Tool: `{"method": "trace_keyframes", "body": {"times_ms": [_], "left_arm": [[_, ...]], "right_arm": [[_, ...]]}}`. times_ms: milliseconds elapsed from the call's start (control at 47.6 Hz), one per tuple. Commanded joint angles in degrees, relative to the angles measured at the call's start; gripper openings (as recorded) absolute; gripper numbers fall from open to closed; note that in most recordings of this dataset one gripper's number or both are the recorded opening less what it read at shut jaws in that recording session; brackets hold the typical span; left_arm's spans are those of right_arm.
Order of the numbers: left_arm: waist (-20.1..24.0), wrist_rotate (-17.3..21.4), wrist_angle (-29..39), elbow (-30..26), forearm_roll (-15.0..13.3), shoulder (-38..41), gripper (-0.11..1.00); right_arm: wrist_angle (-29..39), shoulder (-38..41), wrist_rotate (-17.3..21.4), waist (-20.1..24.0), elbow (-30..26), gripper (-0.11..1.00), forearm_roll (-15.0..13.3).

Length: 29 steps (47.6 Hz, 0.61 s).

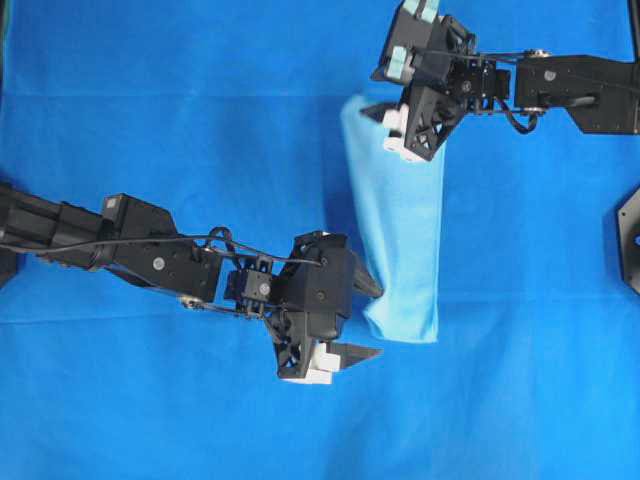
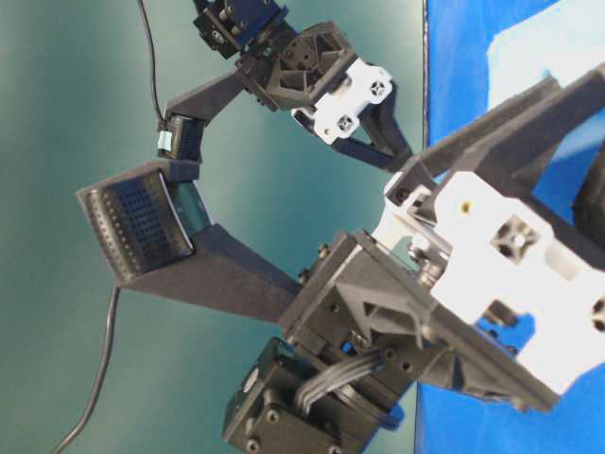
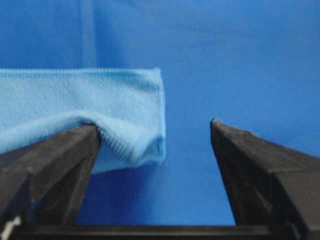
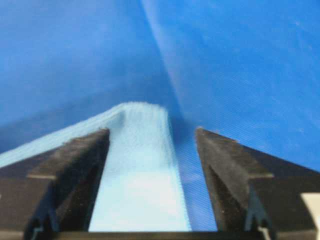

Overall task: Fold the light blue towel.
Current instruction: 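Lay the towel down as a vertical strip and open both grippers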

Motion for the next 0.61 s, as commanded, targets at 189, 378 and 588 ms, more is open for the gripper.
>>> {"method": "trace_keyframes", "body": {"times_ms": [189,378,588], "left_arm": [[-0.1,0.4,11.1,-1.1,0.1,-11.3,0.84],[1.0,2.5,14.0,1.3,0.3,-18.3,0.84],[5.5,5.9,9.9,6.9,0.3,-22.5,0.83]], "right_arm": [[2.5,-6.2,0.0,2.5,1.6,0.60,-0.2],[5.4,-14.9,0.4,6.5,5.8,0.61,0.0],[5.0,-25.9,1.2,8.4,13.1,0.60,1.8]]}}
